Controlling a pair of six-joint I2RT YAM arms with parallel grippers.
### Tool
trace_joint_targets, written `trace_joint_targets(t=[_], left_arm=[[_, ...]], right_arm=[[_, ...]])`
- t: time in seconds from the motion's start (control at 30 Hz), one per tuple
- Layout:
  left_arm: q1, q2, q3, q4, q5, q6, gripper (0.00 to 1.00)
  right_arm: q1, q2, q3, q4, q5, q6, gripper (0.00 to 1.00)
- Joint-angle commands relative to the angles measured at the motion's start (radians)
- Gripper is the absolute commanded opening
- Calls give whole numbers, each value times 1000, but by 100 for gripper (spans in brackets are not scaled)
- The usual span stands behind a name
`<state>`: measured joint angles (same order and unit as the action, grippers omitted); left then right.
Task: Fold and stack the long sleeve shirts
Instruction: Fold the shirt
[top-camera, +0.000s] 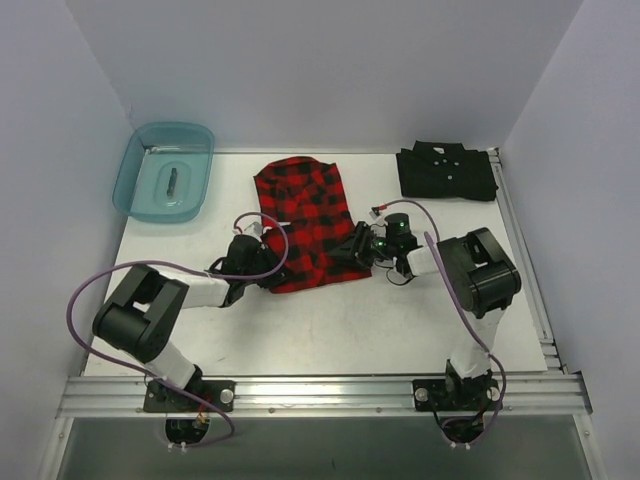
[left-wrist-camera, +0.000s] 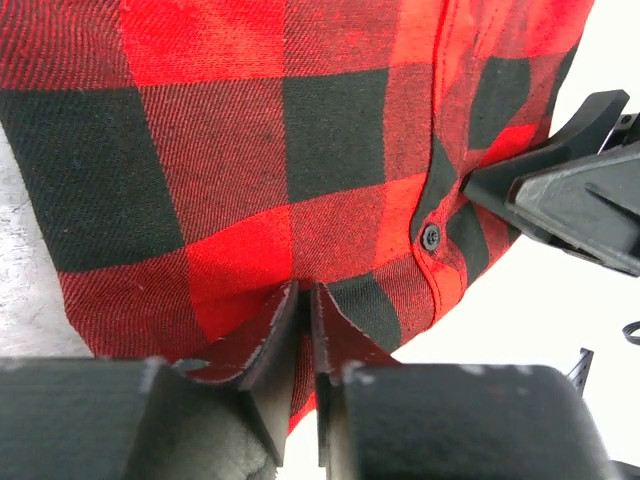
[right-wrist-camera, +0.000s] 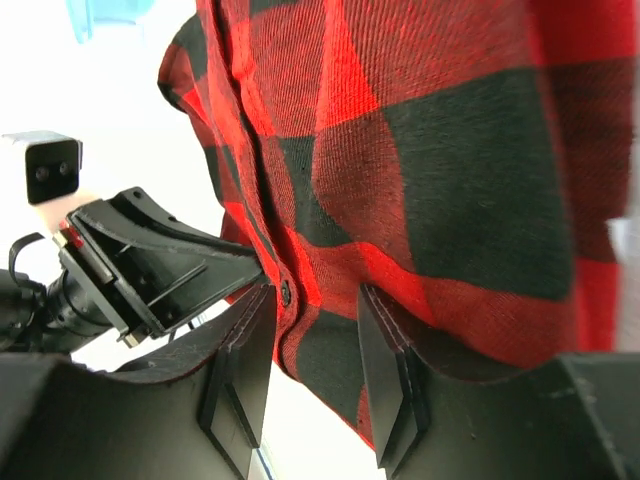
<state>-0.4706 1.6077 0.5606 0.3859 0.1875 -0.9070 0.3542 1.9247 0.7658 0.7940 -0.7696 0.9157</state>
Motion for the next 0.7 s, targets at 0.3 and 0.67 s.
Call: trace_joint_targets(t=[0.3,0.67], left_arm=[[-72,-348,1,-183,-106,50,48],[-77,-181,-111,-64,-166,13,25]], right_arm=[[58,-280,-17,-83,21,10,40],[209,0,3,203,30,114,37]])
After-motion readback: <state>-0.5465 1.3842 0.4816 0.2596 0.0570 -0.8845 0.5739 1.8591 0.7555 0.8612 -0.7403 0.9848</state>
